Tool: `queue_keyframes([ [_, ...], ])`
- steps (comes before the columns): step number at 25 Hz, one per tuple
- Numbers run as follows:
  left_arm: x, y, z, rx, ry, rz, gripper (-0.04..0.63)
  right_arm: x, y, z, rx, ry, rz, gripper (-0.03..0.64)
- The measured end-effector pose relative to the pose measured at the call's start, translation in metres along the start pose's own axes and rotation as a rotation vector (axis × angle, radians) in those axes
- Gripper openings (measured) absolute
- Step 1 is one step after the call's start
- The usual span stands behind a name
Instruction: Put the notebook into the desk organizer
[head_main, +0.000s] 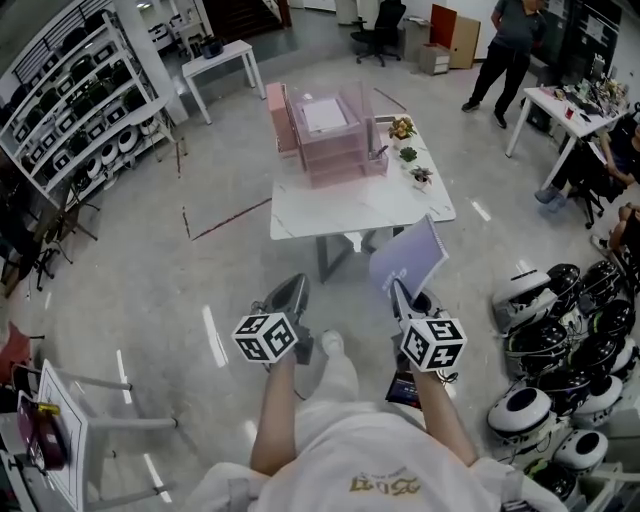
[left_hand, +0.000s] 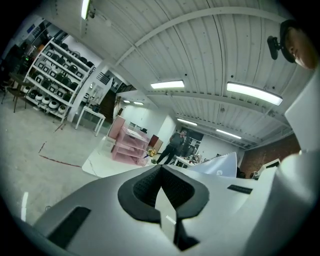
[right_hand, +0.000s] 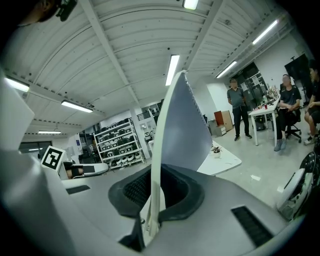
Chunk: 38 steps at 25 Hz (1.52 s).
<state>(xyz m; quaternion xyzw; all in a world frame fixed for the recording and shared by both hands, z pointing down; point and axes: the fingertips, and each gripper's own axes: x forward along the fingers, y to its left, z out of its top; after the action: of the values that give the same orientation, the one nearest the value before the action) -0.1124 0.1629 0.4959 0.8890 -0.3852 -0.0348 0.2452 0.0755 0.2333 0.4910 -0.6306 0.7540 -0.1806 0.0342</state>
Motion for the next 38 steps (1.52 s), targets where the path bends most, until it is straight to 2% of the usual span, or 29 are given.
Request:
queue_keyframes([
  [6,0.086,0.049,0.032,-0.012,-0.003,-0.023,0.015,0.084,-0.036,0.023,-0.015,-0.012,-0.031,0.044],
  [14,0.204,0.106,0.103,0.009,0.024,-0.070,0.015,0.211,-0.073,0.075,-0.037,-0.020,-0.088,0.044],
  [20,0.269,0.143,0.138,0.009,0.038,-0.100,0.015,0.282,-0.099,0.105,-0.075,-0.030,-0.139,0.044],
  [25,0.304,0.164,0.147,0.005,0.059,-0.122,0.015,0.319,-0.119,0.115,-0.081,-0.026,-0.181,0.043],
  [29,0.319,0.173,0.149,0.047,0.075,-0.109,0.015,0.336,-0.134,0.123,-0.097,-0.025,-0.198,0.043],
  [38,0.342,0.170,0.155,0.061,0.065,-0.072,0.015,0.357,-0.152,0.155,-0.171,-0.044,-0.156,0.043],
])
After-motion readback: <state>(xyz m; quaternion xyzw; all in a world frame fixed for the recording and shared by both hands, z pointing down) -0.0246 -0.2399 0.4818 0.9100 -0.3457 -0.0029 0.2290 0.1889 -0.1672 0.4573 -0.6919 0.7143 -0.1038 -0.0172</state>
